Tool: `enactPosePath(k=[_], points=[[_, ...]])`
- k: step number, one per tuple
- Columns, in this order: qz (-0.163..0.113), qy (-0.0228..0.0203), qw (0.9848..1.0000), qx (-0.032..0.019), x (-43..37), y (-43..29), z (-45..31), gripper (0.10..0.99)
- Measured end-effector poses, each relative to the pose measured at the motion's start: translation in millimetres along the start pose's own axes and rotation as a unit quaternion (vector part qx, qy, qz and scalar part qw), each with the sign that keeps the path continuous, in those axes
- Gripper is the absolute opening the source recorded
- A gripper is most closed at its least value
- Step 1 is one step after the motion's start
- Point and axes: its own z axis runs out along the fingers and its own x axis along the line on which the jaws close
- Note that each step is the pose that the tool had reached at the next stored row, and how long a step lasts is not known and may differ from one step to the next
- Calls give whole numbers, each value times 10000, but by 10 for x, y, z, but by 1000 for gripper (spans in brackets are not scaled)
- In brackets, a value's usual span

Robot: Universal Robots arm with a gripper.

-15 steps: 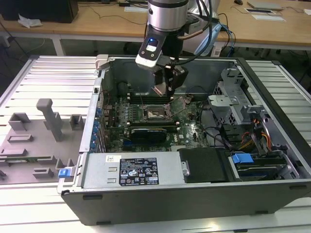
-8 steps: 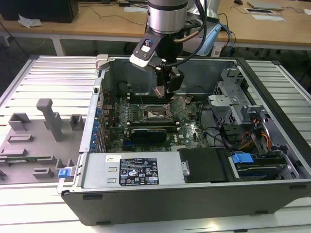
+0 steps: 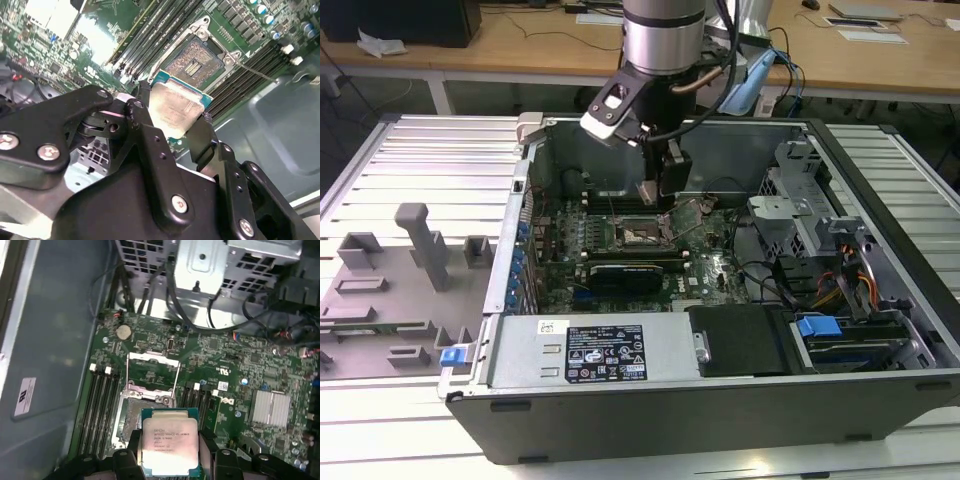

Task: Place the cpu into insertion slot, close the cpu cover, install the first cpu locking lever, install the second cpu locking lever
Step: 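Place the cpu into insertion slot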

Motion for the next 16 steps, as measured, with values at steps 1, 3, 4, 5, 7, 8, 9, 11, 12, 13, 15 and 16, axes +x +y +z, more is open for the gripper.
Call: enactPosePath(k=[1, 3, 4, 5, 7, 8, 9, 11, 12, 13, 15, 16], points=[[128, -11, 9999, -2, 0, -2, 17, 541], [258, -23, 9997, -5, -1, -4, 42, 541], [302, -27, 9995, -5, -1, -5, 53, 541], [374, -33, 9993, -7, -1, -6, 71, 541], [549, -48, 9985, -11, -2, -12, 123, 541], [610, -54, 9981, -11, -2, -14, 143, 541], [647, -57, 9979, -12, -2, -17, 157, 541], [678, -60, 9977, -18, 0, -40, 195, 541], [677, -63, 9977, -40, 3, -62, 222, 541], [677, -65, 9977, -56, 6, -76, 241, 541], [676, -67, 9977, -69, 7, -93, 268, 541], [676, -67, 9977, -79, 9, -105, 305, 541]])
